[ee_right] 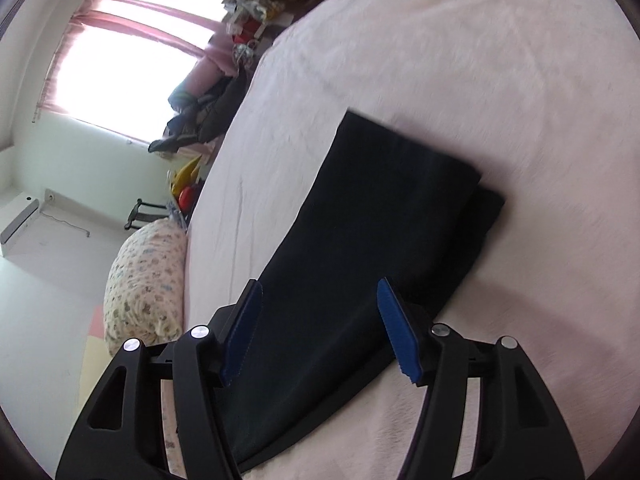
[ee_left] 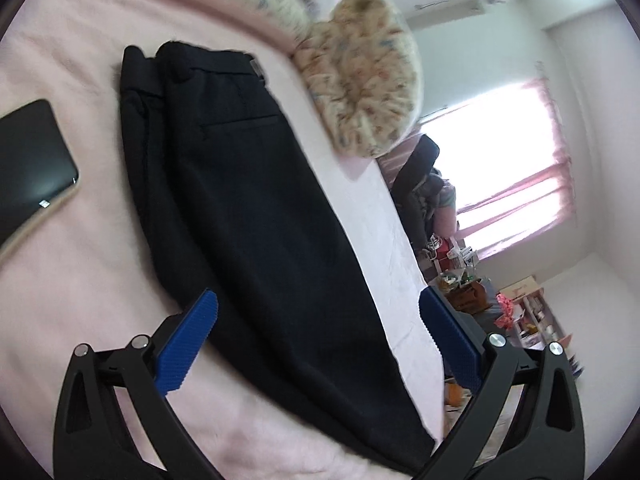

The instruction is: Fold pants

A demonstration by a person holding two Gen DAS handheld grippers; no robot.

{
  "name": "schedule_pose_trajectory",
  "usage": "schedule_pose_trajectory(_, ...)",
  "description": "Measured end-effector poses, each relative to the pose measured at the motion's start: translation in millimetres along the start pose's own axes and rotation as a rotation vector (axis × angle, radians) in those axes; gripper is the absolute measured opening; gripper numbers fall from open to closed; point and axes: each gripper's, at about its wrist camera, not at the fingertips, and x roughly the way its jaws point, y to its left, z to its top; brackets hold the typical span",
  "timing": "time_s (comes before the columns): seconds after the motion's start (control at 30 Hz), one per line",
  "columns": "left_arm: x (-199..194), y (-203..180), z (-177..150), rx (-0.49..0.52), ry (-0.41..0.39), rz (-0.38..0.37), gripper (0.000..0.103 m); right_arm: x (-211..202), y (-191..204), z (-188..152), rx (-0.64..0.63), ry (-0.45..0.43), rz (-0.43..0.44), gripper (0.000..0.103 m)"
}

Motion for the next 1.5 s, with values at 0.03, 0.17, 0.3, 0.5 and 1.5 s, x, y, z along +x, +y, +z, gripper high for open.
schedule_pose_trajectory(0.03, 2.7, 4.6, 9.2, -0.027, 0.015, 0.006, 0.101, 1.4, 0.4, -1.0, 0.002, 0.006, 0.002, 0.063)
schedule_pose_trajectory(0.17, 14.0, 27.2, 39.3, -0.142, 0.046, 0.069, 0.101, 6.2, 6.0, -2.8, -0.02, 0.016, 0.001, 0.063)
schedule_pose_trajectory(0.3, 28.7, 45.0, 56.6, -0.228, 0.082, 0.075, 0.099, 10.3, 11.5, -6.0, -0.035, 0.025, 0.002, 0.064)
schedule_pose_trajectory(0.5, 48.6, 49.6, 72.9, -0.239, 0.105, 0.142, 0.099, 21.1, 13.4, -10.3, -0.036, 0.042, -0.004, 0.064)
schedule_pose_trajectory(1.5, 4.7, 46.4, 37.6, -0.04, -0.073, 0.272, 0.048, 106.7, 100.7, -122.7, -0.25, 0.718, 0.436, 0.068)
